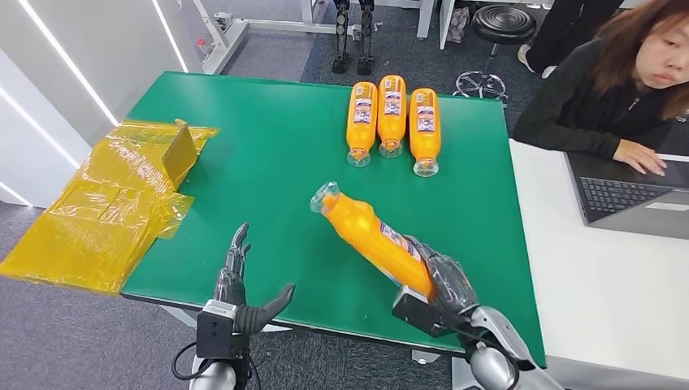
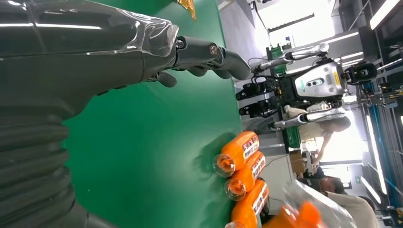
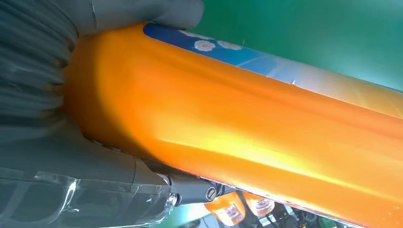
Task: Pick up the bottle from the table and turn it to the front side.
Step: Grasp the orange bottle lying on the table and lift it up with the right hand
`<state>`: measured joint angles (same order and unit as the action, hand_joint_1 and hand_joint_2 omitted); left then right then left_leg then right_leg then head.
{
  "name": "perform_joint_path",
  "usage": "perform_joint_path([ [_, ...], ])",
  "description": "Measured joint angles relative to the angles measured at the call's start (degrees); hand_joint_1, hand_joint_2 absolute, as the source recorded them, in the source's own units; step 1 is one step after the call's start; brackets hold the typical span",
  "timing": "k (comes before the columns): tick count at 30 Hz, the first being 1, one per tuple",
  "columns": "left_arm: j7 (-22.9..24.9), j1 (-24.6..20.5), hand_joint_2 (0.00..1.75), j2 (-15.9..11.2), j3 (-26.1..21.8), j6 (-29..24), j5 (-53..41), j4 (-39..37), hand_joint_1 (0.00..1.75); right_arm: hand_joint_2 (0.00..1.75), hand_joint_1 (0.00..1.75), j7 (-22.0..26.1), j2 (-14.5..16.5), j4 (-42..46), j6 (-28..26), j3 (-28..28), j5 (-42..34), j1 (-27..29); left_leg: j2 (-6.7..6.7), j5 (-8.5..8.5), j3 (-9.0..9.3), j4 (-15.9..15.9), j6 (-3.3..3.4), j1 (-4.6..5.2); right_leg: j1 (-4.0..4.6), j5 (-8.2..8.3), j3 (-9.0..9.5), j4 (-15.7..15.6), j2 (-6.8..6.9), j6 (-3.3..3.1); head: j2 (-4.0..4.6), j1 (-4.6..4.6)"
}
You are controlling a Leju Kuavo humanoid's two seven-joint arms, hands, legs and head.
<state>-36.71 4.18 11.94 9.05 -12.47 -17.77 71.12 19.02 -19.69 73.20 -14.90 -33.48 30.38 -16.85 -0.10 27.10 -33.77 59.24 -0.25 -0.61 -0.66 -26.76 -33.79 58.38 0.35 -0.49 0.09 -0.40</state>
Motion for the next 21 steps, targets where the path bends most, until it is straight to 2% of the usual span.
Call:
perform_joint_path([
  [4, -0.55, -0.94, 1.75, -0.29, 0.02, -0.65, -0.01, -0.31, 0.0, 1.75, 1.75, 4.18, 0.48, 5.44, -3.64, 2.98, 0.84, 9.49, -0.05, 0.03, -0.06, -0.01, 0.02, 0.0, 0.0, -0.02, 0.0, 0.0, 0.05, 0.02, 0.0, -0.01],
  [7, -0.95, -2.07, 1.75, -0.49, 0.02, -0.68, 0.17, -0.68, 0.0, 1.75, 1.75, 5.01, 2.69, 7.38, -5.28, 3.19, 4.04, 13.64, 0.07, 0.05, -0.06, -0.03, 0.01, -0.01, 0.0, -0.02, -0.04, 0.02, -0.05, 0.01, 0.0, 0.0],
  [13, 0.3, -4.17, 1.75, -0.79, 0.08, 4.7, 4.11, -0.76, 0.0, 1.75, 1.75, 4.82, 8.19, 7.34, -5.02, 2.0, 5.27, 14.82, 0.12, -0.02, -0.02, -0.04, -0.05, -0.02, 0.01, -0.01, -0.06, 0.06, -0.08, -0.02, 0.0, 0.01],
  [17, 1.39, -6.23, 1.75, -1.34, 0.72, 9.37, 8.37, -0.84, 0.0, 1.75, 1.75, 5.28, 10.47, 6.51, -4.78, 1.03, 5.11, 14.84, 0.11, -0.04, -0.02, -0.03, -0.05, -0.01, 0.01, 0.01, -0.05, 0.07, -0.08, -0.03, 0.0, 0.0],
  [21, 3.34, -7.6, 1.75, -2.06, 1.51, 11.22, 10.28, -0.96, 0.0, 1.75, 1.75, 5.44, 11.9, 5.93, -4.99, 0.29, 5.62, 15.09, 0.12, -0.03, -0.02, -0.03, -0.05, 0.0, 0.0, 0.01, -0.05, 0.06, -0.1, -0.03, 0.0, 0.01],
])
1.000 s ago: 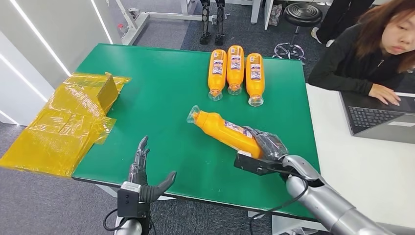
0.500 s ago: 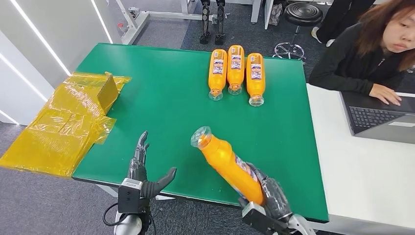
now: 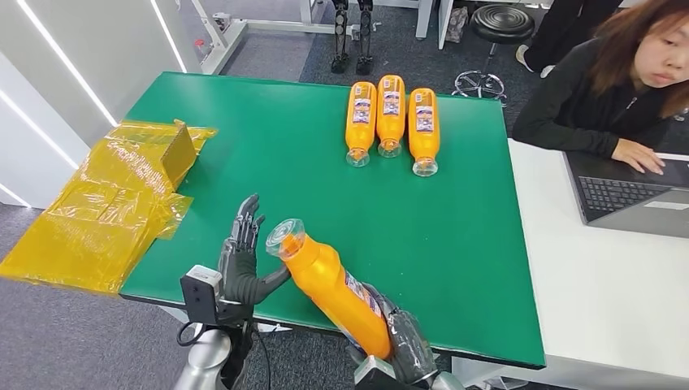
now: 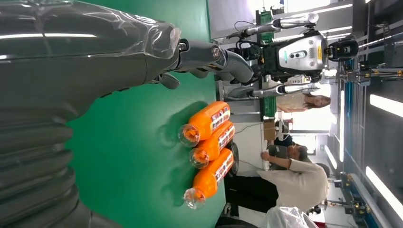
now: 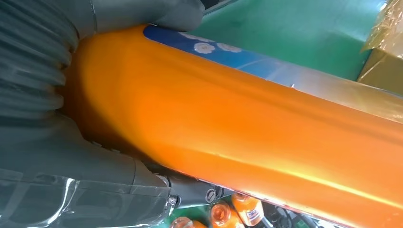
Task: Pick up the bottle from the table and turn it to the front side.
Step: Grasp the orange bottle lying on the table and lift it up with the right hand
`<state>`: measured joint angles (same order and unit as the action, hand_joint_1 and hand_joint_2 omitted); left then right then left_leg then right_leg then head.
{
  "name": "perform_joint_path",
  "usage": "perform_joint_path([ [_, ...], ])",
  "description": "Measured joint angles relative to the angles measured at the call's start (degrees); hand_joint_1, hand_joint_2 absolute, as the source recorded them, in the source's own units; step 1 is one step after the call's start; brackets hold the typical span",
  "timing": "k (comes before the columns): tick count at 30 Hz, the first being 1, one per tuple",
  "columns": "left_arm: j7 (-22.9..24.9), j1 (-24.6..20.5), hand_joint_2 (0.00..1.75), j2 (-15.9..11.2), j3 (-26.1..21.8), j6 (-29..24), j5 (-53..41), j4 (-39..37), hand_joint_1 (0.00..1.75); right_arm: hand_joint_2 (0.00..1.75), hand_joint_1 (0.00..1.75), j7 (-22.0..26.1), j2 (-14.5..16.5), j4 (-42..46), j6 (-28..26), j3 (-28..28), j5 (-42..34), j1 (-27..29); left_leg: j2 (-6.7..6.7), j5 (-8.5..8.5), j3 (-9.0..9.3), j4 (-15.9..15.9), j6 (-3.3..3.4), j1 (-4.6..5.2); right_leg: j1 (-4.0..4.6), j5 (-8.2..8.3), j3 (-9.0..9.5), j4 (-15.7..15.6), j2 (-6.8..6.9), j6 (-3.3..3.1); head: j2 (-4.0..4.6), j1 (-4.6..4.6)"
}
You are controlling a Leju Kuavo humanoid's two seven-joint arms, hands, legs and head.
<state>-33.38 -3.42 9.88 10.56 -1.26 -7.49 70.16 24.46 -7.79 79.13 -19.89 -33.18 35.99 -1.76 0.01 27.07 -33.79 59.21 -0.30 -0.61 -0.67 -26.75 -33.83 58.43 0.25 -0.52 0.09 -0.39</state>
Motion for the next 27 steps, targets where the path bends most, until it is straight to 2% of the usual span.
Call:
perform_joint_path([
  [3, 1.9, -0.14, 1.75, -0.6, 0.44, 2.29, 2.01, 0.0, 0.0, 1.75, 1.75, -0.34, 0.73, -0.2, -0.23, -0.21, 0.5, 0.4, 0.0, 0.02, -0.01, 0.0, 0.01, 0.0, 0.0, -0.01, -0.01, -0.01, 0.0, 0.0, 0.0, 0.0],
  [8, 3.53, -0.15, 1.75, -1.68, 0.52, 9.76, 8.06, 0.15, 0.0, 1.75, 1.75, -0.5, 1.58, -0.53, 0.03, -0.95, 0.56, 0.69, 0.0, 0.03, -0.02, 0.0, 0.01, 0.0, 0.0, -0.02, -0.02, -0.01, 0.0, 0.01, 0.0, 0.0],
  [15, 6.52, -1.82, 1.75, -2.81, 0.4, 8.01, 5.29, -0.02, 0.0, 1.75, 1.75, -2.36, 4.1, -1.14, 1.05, -1.61, 1.99, -0.22, 0.0, 0.0, 0.0, -0.01, -0.01, -0.01, 0.0, 0.0, -0.01, 0.02, 0.0, -0.01, 0.0, 0.0],
  [17, 7.13, -1.79, 1.75, -3.12, 0.1, 9.04, 5.42, -0.26, 0.0, 1.75, 1.75, -2.82, 4.67, -1.14, 1.45, -1.78, 2.56, -0.26, 0.0, -0.01, 0.0, -0.01, -0.02, -0.01, 0.01, 0.0, -0.01, 0.02, -0.01, -0.01, 0.0, 0.0],
  [23, 8.47, -0.63, 1.75, -4.56, -1.39, 20.4, 12.26, -0.37, 0.0, 1.75, 1.75, -3.02, 5.28, -1.13, 2.12, -2.08, 3.31, -0.23, 0.0, 0.0, -0.03, -0.01, -0.01, -0.01, 0.0, -0.02, -0.02, 0.01, 0.0, 0.0, 0.0, 0.0],
  [27, 8.42, -0.09, 1.75, -5.59, -2.07, 23.55, 14.14, -0.43, 0.0, 1.75, 1.75, -3.11, 5.32, -0.87, 1.68, -2.04, 3.44, 0.21, 0.0, 0.01, -0.02, -0.01, -0.01, 0.0, 0.0, -0.03, -0.03, 0.0, 0.0, 0.01, 0.0, 0.0],
])
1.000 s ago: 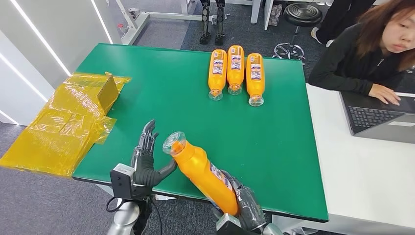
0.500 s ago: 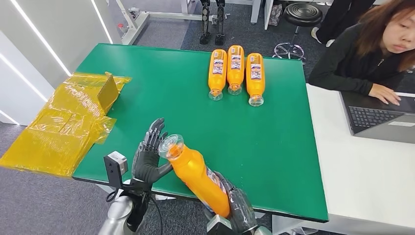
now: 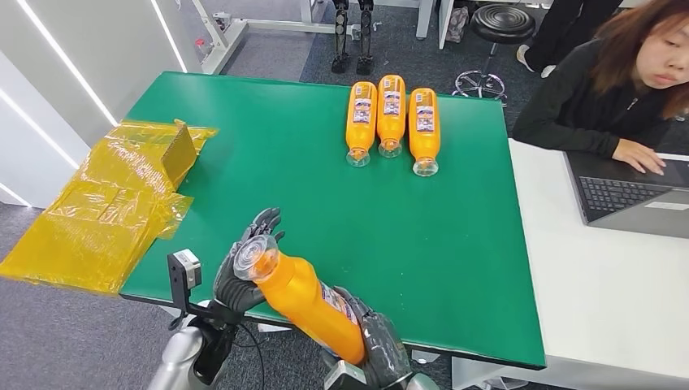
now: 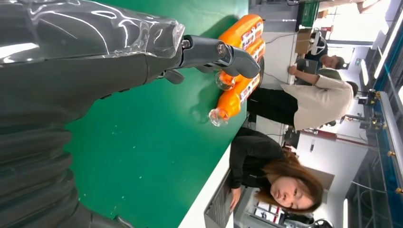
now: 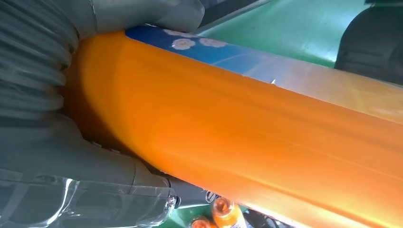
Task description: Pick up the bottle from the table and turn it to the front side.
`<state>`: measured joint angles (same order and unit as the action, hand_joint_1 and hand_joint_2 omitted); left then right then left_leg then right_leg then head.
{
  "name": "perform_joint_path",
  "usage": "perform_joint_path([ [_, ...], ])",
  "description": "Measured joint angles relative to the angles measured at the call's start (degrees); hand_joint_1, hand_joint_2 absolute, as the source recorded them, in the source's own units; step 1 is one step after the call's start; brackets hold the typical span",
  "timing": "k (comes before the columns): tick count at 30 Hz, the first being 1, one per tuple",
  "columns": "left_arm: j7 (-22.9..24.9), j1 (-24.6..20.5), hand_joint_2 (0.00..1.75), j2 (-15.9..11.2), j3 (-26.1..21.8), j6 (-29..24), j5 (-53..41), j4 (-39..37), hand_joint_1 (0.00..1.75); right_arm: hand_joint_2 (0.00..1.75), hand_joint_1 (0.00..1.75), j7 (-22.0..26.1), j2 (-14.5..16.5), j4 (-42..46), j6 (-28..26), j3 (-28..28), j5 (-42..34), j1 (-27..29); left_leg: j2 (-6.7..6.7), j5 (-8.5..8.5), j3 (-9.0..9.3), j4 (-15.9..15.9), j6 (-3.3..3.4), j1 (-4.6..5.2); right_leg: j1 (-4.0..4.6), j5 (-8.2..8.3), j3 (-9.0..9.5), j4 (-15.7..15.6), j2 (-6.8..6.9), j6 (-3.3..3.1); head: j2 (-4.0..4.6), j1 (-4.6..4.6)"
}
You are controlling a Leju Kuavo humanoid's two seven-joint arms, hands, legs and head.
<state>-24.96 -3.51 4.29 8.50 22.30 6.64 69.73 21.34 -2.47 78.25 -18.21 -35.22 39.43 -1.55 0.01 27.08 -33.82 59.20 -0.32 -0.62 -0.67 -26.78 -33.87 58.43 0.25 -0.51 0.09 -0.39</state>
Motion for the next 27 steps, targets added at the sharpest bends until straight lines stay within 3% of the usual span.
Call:
perform_joint_path([
  [16, -1.05, -1.24, 1.75, -1.64, -0.13, 2.84, 0.61, -1.68, 0.0, 1.75, 1.75, -2.1, -1.3, 3.52, -3.92, 4.43, -1.06, 4.84, 0.0, 0.01, 0.0, 0.01, -0.01, 0.0, 0.0, 0.0, -0.01, 0.0, 0.0, 0.0, 0.0, 0.0],
  [27, -0.24, -3.93, 1.75, -3.53, 0.29, 6.57, 3.68, -2.06, 0.0, 1.75, 1.75, 0.67, -1.37, 2.69, -7.56, 5.84, -4.55, 6.93, 0.01, 0.0, 0.01, 0.01, -0.01, 0.0, 0.0, 0.01, -0.02, 0.0, -0.02, 0.0, 0.0, 0.0],
])
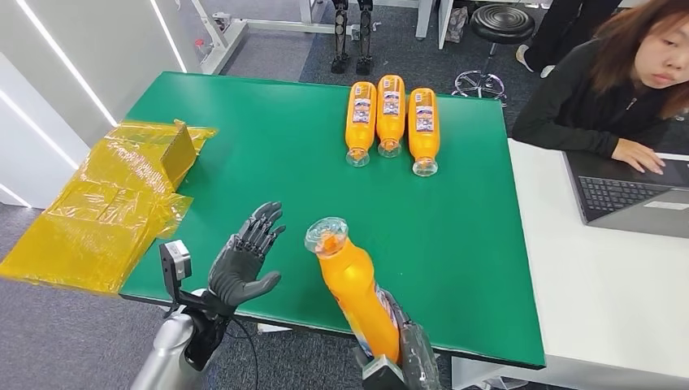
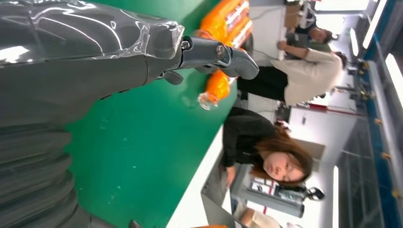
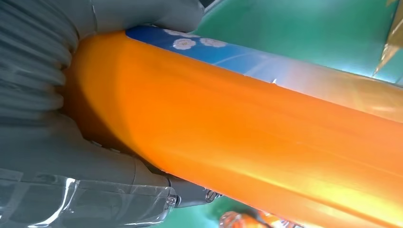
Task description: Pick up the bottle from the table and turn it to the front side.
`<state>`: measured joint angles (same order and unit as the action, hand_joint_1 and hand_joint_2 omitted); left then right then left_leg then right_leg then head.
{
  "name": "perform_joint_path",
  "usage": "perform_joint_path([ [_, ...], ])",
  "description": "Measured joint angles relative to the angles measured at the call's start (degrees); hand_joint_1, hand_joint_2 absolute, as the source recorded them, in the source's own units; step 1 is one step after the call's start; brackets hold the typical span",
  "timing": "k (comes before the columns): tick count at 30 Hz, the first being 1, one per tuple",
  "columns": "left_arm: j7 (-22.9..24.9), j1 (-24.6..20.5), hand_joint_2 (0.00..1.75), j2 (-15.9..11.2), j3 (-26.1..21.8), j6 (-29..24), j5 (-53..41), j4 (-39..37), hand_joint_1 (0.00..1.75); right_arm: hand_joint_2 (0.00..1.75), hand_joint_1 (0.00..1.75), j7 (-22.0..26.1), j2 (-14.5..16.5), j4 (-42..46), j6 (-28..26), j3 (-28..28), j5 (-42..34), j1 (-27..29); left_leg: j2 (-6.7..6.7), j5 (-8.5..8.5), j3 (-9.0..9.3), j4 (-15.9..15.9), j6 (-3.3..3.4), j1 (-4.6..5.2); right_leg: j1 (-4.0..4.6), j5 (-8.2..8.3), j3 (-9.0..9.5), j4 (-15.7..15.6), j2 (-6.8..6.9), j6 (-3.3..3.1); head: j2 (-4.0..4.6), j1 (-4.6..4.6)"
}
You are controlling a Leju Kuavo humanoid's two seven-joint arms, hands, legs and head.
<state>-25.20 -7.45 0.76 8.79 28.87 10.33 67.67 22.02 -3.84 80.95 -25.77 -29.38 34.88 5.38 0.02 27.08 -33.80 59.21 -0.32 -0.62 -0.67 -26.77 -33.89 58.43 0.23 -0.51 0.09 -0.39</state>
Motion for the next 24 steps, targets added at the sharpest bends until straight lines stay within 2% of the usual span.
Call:
perform_joint_path([
  [10, 0.81, -5.78, 1.75, -3.62, 6.29, 1.38, 6.51, -1.44, 0.0, 1.75, 1.75, 2.62, 0.02, -4.06, -2.68, -1.51, -4.31, -1.03, 0.02, -0.01, -0.01, 0.0, 0.0, 0.0, 0.0, 0.02, 0.01, 0.02, -0.01, -0.02, 0.0, 0.0],
  [24, 2.11, -6.01, 1.75, -5.11, 12.55, -0.51, 9.76, -0.54, 0.0, 1.75, 1.75, 5.25, 2.93, -8.77, 1.71, -3.72, -4.75, -5.69, 0.01, -0.02, 0.0, 0.0, 0.0, 0.0, 0.0, 0.02, 0.01, 0.03, -0.02, -0.02, 0.0, -0.02],
])
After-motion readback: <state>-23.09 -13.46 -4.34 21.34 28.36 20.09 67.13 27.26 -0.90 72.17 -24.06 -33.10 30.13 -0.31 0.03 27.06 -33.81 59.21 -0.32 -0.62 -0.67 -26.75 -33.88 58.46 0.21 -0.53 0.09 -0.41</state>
